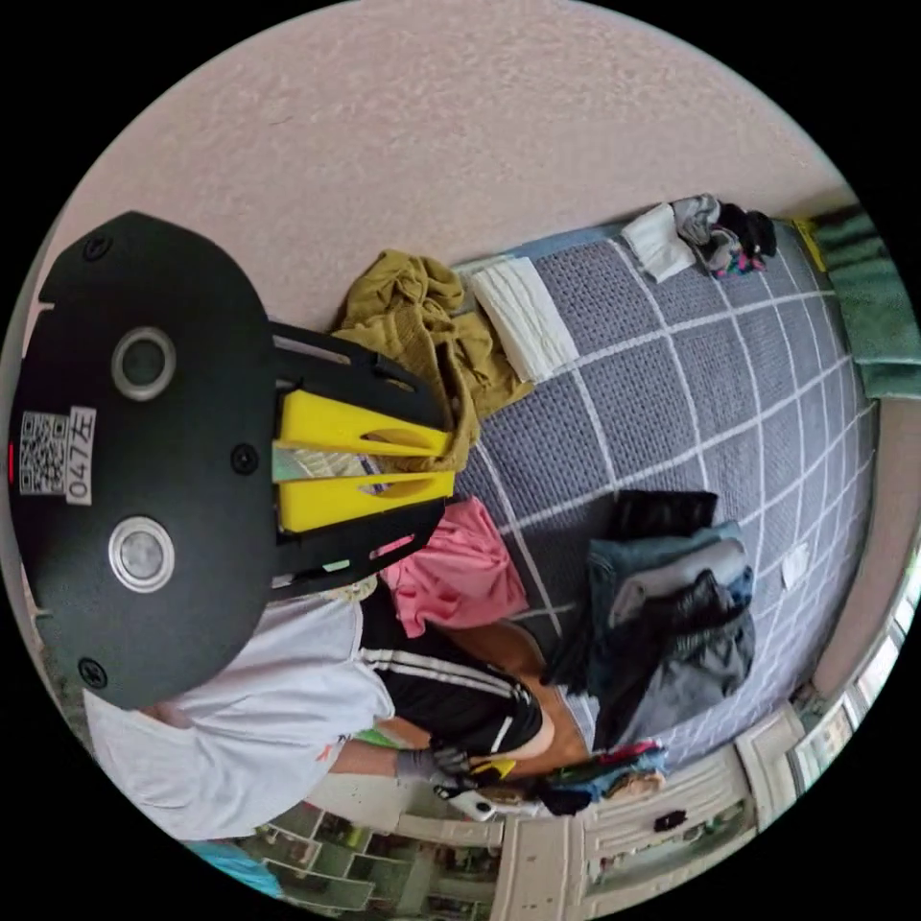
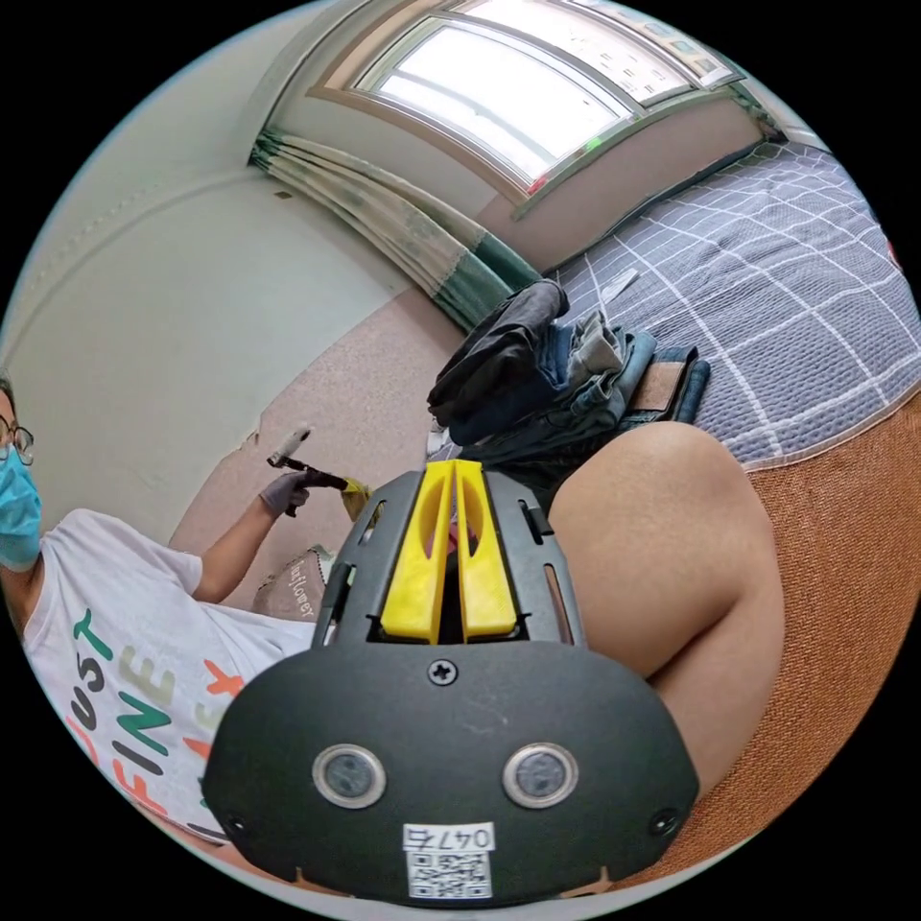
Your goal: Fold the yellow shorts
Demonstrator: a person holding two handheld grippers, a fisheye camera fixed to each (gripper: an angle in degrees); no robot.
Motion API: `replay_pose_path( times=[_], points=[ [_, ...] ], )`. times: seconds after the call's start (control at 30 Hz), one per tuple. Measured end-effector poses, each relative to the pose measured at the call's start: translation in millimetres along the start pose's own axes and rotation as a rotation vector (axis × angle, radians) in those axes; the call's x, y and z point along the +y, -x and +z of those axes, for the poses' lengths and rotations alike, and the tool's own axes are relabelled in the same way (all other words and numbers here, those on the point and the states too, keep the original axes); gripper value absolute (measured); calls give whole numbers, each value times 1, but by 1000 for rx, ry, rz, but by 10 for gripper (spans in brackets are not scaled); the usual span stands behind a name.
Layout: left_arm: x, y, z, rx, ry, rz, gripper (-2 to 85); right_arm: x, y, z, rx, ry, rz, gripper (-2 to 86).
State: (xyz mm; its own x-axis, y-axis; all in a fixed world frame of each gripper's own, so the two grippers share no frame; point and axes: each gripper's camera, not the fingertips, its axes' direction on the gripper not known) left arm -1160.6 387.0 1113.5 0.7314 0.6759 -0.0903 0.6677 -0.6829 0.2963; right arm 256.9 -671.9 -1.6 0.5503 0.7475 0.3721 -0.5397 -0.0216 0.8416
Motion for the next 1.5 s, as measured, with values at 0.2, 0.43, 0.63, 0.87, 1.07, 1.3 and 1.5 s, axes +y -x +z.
replay_pose_path(
  times=[0.2,0.43,0.63,0.87,1.07,1.3,1.5],
  points=[
    [50,-153,-108,384,-387,571,3,22,3,-37,-26,-82,17,-12],
    [39,-427,-79,445,-425,1206,4,87,47,-165,200,-373,-47,-11],
    [-29,-690,63,720,-277,1543,1,192,95,-309,508,-681,63,-2],
    [-32,-913,241,1037,-256,1437,4,323,182,-409,912,-897,246,13],
    [-10,-955,505,519,14,1293,31,380,178,-435,988,-896,466,22],
    [-29,-900,689,530,375,1063,72,359,110,-425,849,-657,632,62],
    [-21,-917,702,464,267,1159,79,274,76,-376,842,-398,542,64]
  ],
)
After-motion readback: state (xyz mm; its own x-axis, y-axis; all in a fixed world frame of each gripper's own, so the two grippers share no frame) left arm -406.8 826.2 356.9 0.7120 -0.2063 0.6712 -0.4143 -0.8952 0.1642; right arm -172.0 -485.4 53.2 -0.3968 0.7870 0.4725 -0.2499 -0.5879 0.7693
